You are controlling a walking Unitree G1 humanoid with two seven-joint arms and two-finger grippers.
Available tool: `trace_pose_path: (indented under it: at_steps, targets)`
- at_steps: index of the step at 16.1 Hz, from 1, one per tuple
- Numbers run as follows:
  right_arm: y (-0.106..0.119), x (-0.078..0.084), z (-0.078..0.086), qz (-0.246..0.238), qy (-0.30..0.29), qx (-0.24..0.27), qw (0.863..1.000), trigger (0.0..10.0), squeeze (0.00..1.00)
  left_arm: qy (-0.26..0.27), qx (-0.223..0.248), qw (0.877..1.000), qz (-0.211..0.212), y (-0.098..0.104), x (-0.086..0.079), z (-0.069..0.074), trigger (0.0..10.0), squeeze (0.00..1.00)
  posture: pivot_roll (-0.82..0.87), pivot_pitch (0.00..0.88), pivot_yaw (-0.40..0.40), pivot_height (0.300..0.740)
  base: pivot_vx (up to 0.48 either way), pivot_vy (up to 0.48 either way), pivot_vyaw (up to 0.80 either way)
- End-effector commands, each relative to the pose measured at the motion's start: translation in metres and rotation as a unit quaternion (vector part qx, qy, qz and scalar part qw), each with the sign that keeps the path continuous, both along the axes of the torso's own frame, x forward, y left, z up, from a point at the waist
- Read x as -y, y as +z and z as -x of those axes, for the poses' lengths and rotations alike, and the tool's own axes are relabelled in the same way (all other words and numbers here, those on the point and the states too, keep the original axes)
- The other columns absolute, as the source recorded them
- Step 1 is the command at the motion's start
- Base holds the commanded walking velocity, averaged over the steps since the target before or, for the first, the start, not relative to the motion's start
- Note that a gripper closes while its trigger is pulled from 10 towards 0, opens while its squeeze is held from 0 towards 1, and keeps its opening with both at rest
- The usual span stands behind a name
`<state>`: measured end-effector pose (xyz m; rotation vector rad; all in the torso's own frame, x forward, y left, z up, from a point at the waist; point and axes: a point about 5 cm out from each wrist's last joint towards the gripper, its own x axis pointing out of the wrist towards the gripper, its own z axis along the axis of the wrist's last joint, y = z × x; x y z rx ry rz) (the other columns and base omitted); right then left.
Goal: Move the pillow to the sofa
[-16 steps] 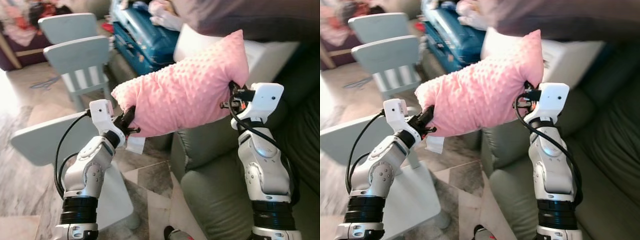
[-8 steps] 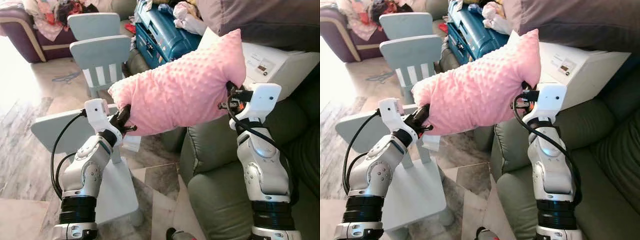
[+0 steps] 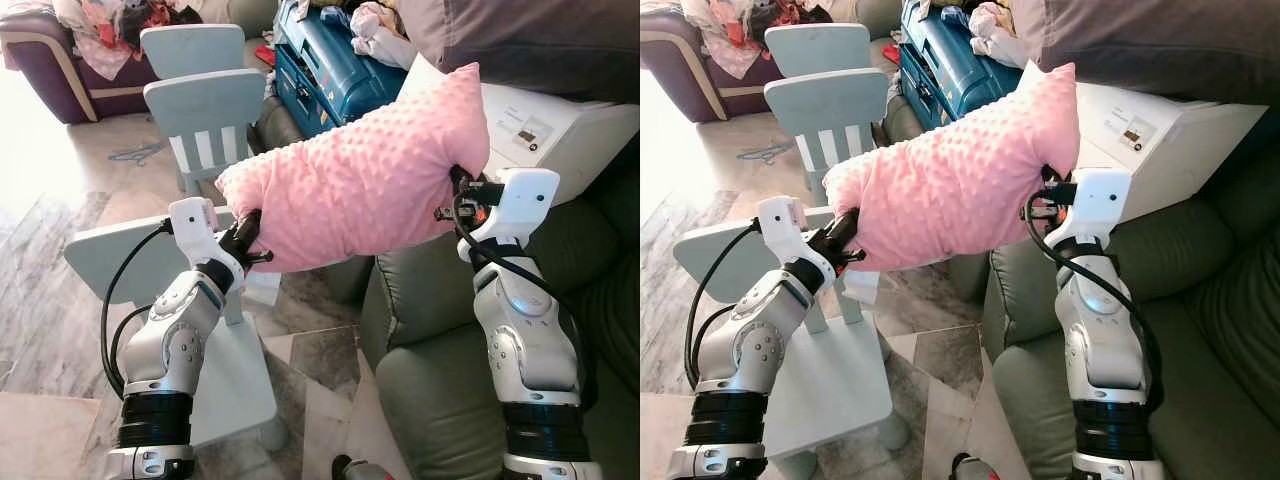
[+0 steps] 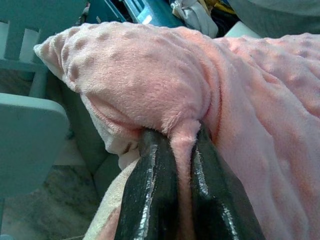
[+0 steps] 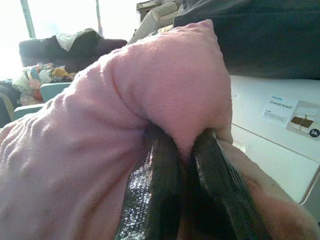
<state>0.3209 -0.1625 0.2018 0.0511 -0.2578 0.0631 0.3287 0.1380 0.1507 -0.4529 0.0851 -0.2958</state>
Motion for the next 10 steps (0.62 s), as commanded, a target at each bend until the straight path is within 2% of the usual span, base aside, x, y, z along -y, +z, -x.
trace_pose_path:
  at_steps: [1,8,10]
  targets:
    - [0.0008,0.0001,0.0014,-0.003,0.0,0.001,1.0,0.0,0.0,-0.001,0.012,1.0,-0.001,0.0071,0.0,-0.0006,10.0,0.0,-0.13,0.106,-0.026,0.74,0.0,0.394,0.0]
    - [0.0001,0.0001,0.0006,-0.006,0.0,-0.001,1.0,0.0,0.0,-0.005,0.009,1.0,-0.003,0.0071,0.0014,-0.0006,10.0,0.0,-0.13,0.106,-0.024,0.74,0.0,0.462,0.0]
    - [-0.0003,0.0002,0.0005,-0.006,-0.001,-0.001,1.0,0.0,0.0,-0.006,0.017,1.0,-0.012,0.0083,0.0016,-0.0002,10.0,0.0,-0.13,0.106,-0.024,0.74,0.0,0.172,0.0]
